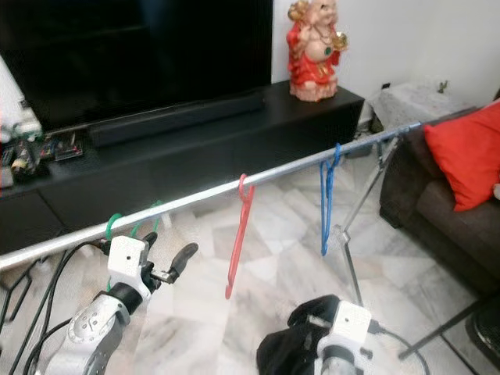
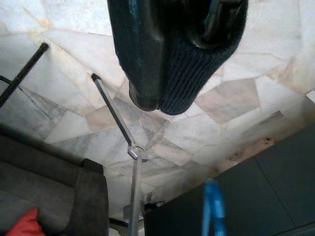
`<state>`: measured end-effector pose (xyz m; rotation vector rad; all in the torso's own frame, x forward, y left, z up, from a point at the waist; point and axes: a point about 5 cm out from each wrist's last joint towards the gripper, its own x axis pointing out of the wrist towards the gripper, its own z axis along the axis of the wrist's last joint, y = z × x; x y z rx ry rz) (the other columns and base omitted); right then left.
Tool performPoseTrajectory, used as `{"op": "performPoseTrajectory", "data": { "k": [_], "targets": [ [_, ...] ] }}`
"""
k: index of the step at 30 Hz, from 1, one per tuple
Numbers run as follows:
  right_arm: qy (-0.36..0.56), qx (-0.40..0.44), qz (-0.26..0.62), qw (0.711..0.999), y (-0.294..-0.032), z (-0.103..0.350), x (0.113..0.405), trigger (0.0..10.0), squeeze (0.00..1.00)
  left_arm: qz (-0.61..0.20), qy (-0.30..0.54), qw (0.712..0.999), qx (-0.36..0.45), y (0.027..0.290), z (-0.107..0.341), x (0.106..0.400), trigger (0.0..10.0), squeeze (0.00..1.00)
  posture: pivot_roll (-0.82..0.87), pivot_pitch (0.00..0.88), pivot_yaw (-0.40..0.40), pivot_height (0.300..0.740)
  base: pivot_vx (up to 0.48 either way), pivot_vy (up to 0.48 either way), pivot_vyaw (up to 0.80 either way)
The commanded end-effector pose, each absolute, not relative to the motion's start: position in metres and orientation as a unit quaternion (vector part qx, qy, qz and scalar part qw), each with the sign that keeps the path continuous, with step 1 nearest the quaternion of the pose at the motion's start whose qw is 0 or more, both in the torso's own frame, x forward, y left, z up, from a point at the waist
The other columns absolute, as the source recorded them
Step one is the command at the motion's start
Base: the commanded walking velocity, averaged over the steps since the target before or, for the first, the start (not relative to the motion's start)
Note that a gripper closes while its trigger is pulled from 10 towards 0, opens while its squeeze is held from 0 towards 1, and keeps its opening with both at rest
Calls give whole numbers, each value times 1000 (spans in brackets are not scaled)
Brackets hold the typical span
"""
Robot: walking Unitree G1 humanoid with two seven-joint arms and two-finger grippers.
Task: Hang hanger
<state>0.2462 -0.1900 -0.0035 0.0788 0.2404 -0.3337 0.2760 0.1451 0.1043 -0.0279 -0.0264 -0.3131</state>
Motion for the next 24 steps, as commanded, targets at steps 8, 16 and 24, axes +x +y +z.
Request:
{"op": "performPoseTrajectory", "data": {
  "k": [8, 16, 24],
  "targets": [
    [112, 37, -171, 978, -194, -2, 246, 10000, 0, -157, -16, 987, -13, 143, 106, 277, 10000, 0, 56, 55, 62, 740, 0, -210, 0],
    [112, 36, -171, 978, -195, -2, 246, 10000, 0, -154, -16, 988, -21, 143, 106, 277, 10000, 0, 56, 56, 61, 740, 0, 0, 0],
    [111, 37, -169, 979, -194, -2, 246, 10000, 0, -150, -12, 988, -29, 146, 104, 276, 10000, 0, 55, 58, 61, 740, 0, 0, 0]
  ]
}}
